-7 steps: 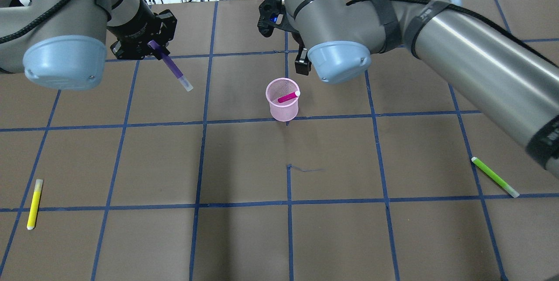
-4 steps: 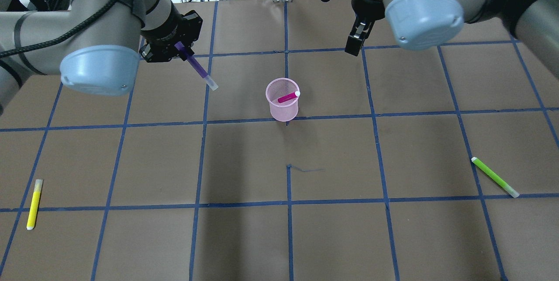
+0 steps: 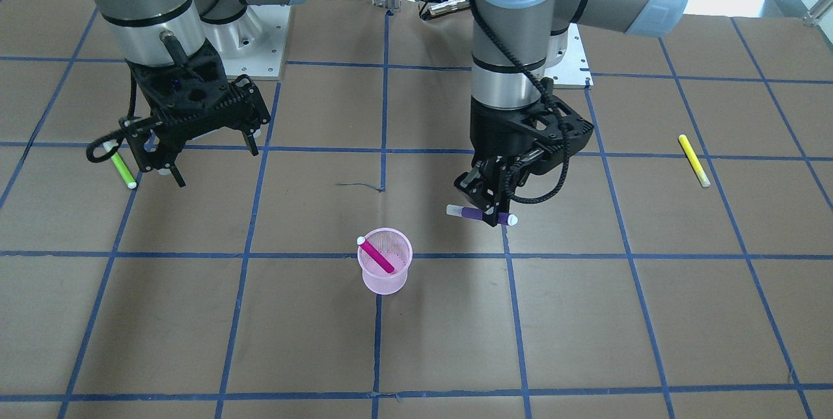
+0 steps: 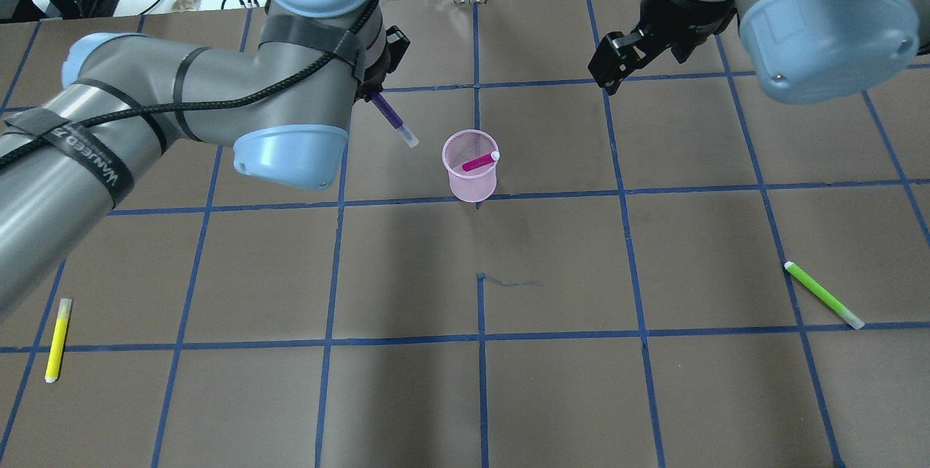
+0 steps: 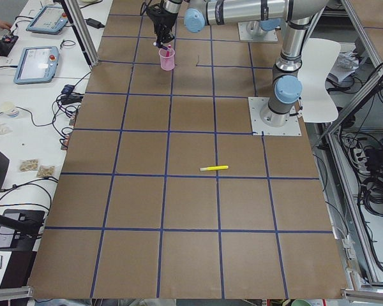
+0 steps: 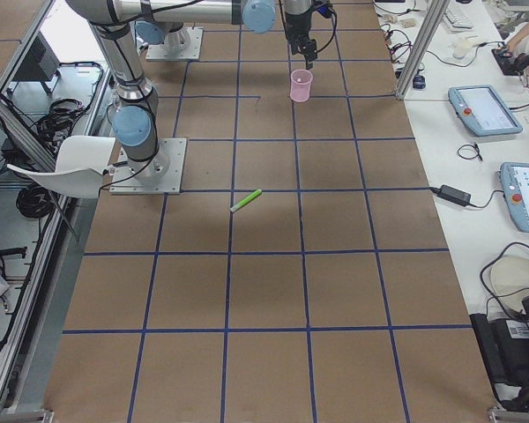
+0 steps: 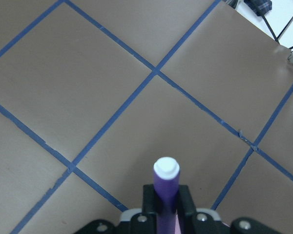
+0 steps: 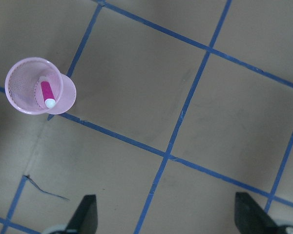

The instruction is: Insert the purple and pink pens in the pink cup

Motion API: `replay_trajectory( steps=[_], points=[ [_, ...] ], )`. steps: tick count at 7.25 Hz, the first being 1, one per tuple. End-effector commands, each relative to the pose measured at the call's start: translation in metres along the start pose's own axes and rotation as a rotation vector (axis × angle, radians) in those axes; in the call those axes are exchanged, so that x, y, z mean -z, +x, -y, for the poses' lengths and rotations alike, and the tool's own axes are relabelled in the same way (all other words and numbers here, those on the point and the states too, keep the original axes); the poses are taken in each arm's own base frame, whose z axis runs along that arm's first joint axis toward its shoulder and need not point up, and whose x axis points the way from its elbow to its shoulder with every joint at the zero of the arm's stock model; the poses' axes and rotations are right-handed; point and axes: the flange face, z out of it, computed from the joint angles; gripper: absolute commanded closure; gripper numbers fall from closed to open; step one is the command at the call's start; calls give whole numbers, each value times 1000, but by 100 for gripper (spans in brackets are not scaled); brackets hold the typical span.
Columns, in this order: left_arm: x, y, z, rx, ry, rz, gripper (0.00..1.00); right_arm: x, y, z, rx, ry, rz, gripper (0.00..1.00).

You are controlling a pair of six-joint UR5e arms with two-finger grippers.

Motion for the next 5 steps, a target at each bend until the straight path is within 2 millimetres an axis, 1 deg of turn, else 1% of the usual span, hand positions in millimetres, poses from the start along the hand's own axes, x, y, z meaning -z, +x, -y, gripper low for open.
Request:
replay_trajectory(
  steps=[1, 2, 3, 4, 5],
  points=[
    [-23, 19, -30, 32, -15, -6, 100, 10, 0, -1, -226, -51, -3, 0],
    [-35, 24, -32, 35, -13, -17, 100, 8, -1, -7, -260, -88, 12, 0],
    [-38, 32, -28, 48, 25, -76, 100, 8, -3, -10, -303, -92, 10, 0],
    [-51, 34, -31, 50, 26, -68, 100, 8, -3, -10, -338, -94, 7, 0],
    [-58, 36, -34, 43, 26, -62, 100, 7, -3, -10, -348, -94, 7, 0]
  ],
)
